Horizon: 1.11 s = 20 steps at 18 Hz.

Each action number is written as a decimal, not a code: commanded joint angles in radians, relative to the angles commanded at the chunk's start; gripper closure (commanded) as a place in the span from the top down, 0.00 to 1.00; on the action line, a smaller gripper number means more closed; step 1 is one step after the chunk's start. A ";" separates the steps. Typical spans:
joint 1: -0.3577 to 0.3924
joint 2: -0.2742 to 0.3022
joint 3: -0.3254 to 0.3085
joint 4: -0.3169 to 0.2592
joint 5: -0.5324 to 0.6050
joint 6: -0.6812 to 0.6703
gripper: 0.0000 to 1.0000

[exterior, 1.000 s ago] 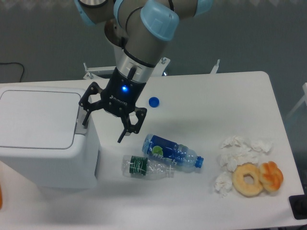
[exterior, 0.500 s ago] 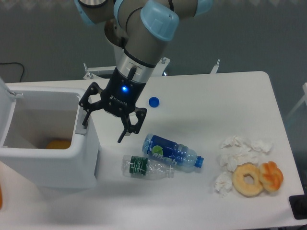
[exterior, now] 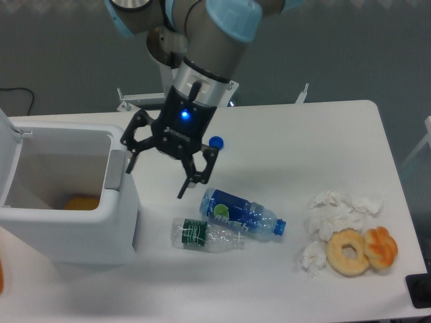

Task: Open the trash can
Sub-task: 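Lift the gripper away from the opened trash can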

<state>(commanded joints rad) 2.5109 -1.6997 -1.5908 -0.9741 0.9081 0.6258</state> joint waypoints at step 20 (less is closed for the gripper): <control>0.040 -0.040 0.017 0.006 0.334 0.664 1.00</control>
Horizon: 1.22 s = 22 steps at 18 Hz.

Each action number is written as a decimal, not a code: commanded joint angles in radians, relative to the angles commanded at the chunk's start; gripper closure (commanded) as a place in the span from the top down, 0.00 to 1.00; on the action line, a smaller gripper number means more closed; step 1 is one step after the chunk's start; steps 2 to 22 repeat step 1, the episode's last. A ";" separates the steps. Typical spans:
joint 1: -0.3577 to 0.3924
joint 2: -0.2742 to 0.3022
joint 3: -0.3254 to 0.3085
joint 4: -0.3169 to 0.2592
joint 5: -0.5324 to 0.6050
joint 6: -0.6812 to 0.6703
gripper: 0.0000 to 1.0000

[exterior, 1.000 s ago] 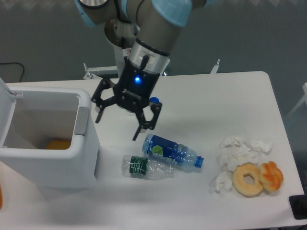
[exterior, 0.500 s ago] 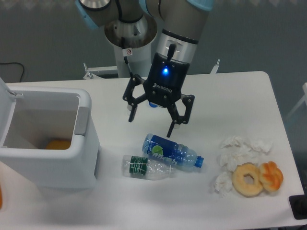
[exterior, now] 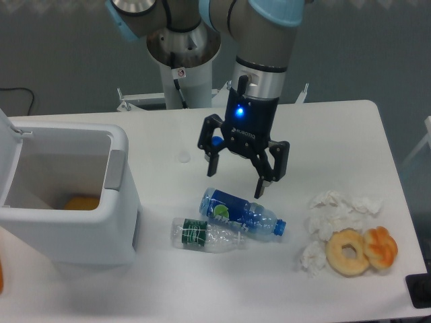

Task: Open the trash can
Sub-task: 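Lift the gripper away from the opened trash can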

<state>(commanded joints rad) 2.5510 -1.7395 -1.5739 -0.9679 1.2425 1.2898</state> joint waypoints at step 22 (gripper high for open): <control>0.000 0.002 0.000 0.000 0.000 0.011 1.00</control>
